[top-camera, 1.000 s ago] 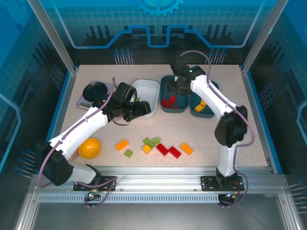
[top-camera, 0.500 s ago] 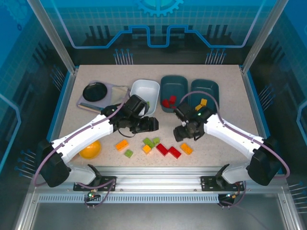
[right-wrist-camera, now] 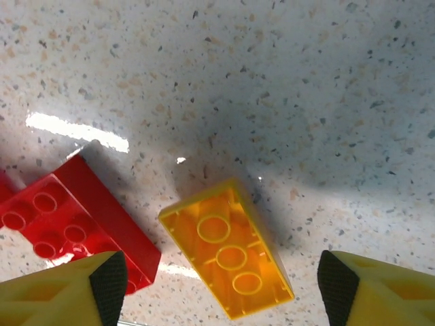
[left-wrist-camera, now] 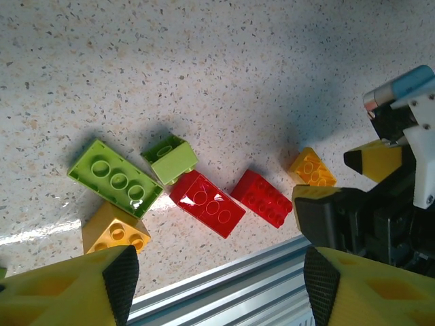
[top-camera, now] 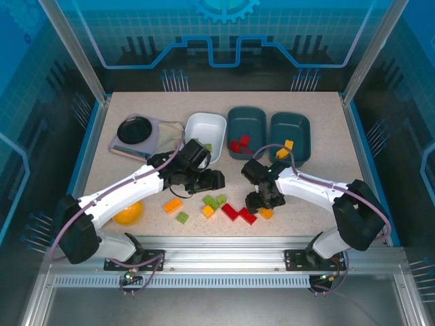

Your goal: Sort the legos into containers by color

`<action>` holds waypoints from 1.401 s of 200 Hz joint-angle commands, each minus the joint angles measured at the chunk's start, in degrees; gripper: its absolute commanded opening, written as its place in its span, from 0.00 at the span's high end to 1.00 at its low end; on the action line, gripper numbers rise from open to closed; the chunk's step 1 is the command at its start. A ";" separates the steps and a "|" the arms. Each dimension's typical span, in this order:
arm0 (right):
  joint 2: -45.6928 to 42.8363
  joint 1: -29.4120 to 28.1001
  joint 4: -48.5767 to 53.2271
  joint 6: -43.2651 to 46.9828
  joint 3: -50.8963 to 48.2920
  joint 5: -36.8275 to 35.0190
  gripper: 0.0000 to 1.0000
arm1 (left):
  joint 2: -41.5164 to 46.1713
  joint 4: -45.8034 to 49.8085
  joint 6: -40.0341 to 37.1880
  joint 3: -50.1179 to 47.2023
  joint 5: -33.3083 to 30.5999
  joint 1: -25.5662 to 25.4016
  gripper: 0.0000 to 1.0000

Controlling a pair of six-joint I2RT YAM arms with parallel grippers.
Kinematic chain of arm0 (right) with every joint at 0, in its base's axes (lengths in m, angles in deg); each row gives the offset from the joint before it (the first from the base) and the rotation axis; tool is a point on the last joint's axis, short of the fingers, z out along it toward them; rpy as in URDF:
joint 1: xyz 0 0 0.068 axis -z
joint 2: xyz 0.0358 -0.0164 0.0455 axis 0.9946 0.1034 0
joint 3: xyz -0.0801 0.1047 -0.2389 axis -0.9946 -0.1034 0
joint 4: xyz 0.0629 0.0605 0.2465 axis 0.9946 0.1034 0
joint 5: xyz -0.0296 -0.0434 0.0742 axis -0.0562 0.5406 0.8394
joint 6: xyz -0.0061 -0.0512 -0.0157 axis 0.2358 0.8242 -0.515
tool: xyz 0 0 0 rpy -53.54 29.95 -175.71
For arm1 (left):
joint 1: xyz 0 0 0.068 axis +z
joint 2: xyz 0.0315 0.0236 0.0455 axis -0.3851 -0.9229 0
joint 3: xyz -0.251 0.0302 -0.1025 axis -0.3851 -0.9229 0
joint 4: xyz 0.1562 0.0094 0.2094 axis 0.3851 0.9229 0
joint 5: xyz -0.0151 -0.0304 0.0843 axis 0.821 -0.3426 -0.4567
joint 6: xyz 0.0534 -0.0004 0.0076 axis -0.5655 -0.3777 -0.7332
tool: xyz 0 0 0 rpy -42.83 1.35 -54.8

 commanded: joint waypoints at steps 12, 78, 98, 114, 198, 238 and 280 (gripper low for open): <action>1.98 2.65 -1.97 0.19 -0.79 0.60 0.31 | 1.61 -0.15 1.31 0.02 -1.06 -0.57 0.31; 4.73 3.74 -2.39 0.46 -0.76 1.47 0.34 | 1.88 -0.16 1.58 -0.16 -1.50 -0.91 0.30; 5.10 3.99 -2.39 -0.08 -1.20 1.30 0.38 | 1.79 -0.26 1.66 -0.09 -1.50 -0.93 0.31; 4.62 4.05 -1.92 -0.34 -1.10 1.75 0.36 | 1.67 -0.30 1.67 0.01 -1.50 -0.86 0.31; -1.01 3.75 2.01 -2.58 -5.61 2.11 0.31 | 1.27 -0.84 1.92 0.36 -1.46 -0.96 0.31; 0.05 4.08 0.37 -2.90 -6.95 2.38 0.40 | 0.61 -2.04 1.93 0.45 -0.42 -0.99 0.31; 2.35 4.18 -1.11 -2.59 -5.01 1.10 0.60 | -0.30 -2.00 1.69 1.30 -0.32 -0.94 0.31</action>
